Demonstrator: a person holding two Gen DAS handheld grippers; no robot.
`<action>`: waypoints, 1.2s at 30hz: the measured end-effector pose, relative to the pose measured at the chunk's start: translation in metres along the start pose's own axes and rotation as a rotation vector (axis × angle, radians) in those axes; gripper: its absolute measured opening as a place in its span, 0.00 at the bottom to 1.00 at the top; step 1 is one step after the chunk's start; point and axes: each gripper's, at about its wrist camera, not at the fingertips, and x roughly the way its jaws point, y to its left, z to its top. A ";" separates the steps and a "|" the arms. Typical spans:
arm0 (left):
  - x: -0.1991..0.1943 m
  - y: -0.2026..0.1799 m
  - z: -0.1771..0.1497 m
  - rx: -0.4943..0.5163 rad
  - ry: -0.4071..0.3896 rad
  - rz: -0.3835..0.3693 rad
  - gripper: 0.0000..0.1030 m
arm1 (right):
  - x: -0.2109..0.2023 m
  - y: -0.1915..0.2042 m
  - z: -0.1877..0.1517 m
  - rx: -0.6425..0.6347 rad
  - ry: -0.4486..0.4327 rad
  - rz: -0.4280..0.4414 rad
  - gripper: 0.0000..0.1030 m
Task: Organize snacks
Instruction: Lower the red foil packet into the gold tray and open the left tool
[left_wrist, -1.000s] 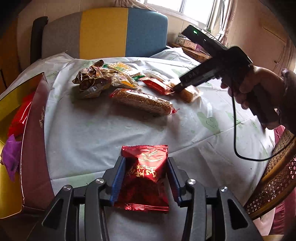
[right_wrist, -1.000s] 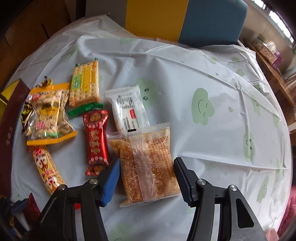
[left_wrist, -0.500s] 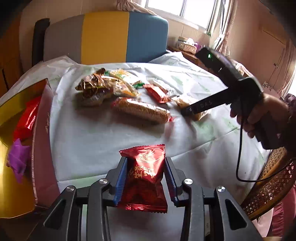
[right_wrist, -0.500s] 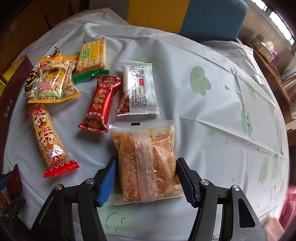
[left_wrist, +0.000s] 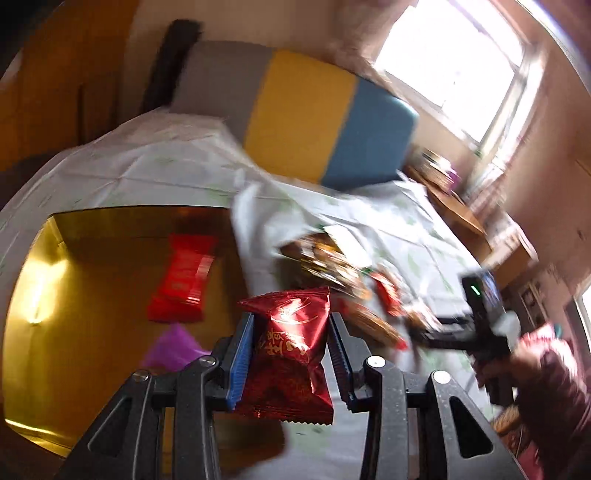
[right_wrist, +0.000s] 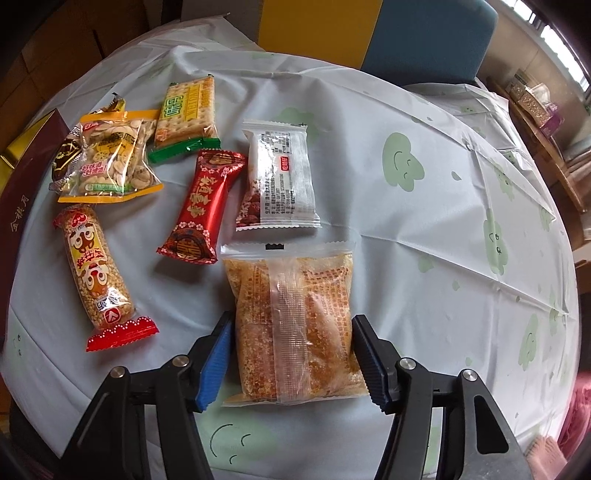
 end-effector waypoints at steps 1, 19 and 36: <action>0.005 0.014 0.007 -0.030 0.014 0.022 0.39 | -0.001 0.004 0.001 -0.002 0.000 -0.001 0.61; 0.120 0.136 0.070 -0.300 0.182 0.217 0.39 | 0.000 0.000 0.003 -0.001 0.002 0.003 0.61; 0.087 0.124 0.066 -0.188 0.101 0.285 0.48 | 0.001 0.000 0.004 -0.013 -0.005 -0.005 0.61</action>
